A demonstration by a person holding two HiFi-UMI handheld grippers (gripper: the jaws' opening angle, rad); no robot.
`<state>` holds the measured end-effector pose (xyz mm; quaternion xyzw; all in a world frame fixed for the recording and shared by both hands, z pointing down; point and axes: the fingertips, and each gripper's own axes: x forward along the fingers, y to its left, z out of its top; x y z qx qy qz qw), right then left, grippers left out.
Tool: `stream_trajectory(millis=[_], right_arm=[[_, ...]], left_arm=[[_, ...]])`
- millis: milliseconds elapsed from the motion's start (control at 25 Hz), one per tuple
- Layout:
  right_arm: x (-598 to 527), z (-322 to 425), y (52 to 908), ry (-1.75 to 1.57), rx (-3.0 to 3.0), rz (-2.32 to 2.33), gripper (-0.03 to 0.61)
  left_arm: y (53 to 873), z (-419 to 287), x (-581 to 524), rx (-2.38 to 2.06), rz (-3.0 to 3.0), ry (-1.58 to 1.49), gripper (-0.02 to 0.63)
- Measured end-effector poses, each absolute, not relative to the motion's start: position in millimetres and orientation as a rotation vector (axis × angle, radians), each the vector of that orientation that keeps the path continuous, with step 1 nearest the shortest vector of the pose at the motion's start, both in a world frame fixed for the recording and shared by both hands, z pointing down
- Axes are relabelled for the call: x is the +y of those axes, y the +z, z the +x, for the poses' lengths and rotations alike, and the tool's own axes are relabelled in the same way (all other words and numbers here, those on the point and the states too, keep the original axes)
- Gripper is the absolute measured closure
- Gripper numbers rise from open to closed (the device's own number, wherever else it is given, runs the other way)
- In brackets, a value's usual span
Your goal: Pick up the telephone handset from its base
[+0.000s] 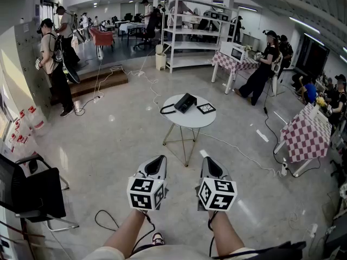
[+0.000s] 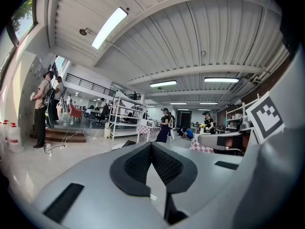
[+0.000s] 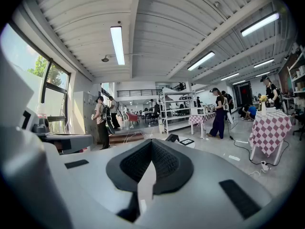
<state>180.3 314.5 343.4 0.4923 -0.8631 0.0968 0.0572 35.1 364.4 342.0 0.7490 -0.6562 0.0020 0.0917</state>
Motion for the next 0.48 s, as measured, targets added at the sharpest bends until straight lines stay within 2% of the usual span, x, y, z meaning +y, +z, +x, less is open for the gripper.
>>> stream_trajectory(millis=[480], right_arm=[[288, 154, 349, 0.408, -2.663, 1.484, 0.556]], left_arm=[[347, 6, 334, -1.93, 2.208, -0.002, 0.598]])
